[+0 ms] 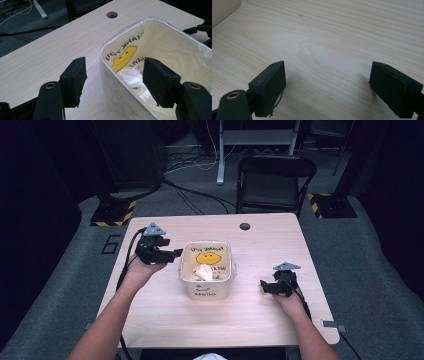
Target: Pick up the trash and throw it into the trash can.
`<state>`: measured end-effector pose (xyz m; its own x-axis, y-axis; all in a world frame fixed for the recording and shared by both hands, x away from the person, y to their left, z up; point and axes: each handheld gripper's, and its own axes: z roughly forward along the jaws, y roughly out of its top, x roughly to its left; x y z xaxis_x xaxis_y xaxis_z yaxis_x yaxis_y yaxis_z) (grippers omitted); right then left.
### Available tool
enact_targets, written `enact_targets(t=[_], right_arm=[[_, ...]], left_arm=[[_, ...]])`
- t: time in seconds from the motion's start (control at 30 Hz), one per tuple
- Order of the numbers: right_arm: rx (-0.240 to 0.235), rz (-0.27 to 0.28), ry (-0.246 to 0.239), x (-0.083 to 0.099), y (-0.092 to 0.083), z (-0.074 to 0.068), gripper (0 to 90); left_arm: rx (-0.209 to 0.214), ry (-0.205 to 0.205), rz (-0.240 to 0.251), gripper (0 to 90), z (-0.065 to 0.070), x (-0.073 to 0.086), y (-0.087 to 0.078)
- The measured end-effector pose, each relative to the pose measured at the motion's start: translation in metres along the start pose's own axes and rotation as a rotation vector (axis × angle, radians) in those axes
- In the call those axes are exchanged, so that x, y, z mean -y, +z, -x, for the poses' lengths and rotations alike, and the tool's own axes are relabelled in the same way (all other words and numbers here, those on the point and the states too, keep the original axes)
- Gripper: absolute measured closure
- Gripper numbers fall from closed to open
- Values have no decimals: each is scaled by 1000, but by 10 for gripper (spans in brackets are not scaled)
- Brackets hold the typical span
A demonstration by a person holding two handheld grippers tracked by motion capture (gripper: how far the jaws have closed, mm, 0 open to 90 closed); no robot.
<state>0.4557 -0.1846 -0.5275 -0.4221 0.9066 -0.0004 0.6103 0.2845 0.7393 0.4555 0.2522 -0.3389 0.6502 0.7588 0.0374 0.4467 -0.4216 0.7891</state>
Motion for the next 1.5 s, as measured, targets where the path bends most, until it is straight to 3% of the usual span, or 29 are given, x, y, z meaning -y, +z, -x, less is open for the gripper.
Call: enact_targets(t=[0.37, 0.67, 1.1, 1.4, 1.5], right_arm=[[-1, 0, 1, 0, 0, 0, 131], [-1, 0, 2, 0, 0, 0, 131], [-1, 0, 2, 0, 0, 0, 131], [-1, 0, 2, 0, 0, 0, 131], [-1, 0, 2, 0, 0, 0, 131]], left_arm=[[-54, -53, 6, 360, -27, 20, -20], [-77, -82, -4, 360, -39, 40, -27], [-91, -128, -8, 363, -45, 75, -15], [-105, -136, -24, 363, -49, 101, -11], [-109, -157, -11, 362, -50, 113, -9]])
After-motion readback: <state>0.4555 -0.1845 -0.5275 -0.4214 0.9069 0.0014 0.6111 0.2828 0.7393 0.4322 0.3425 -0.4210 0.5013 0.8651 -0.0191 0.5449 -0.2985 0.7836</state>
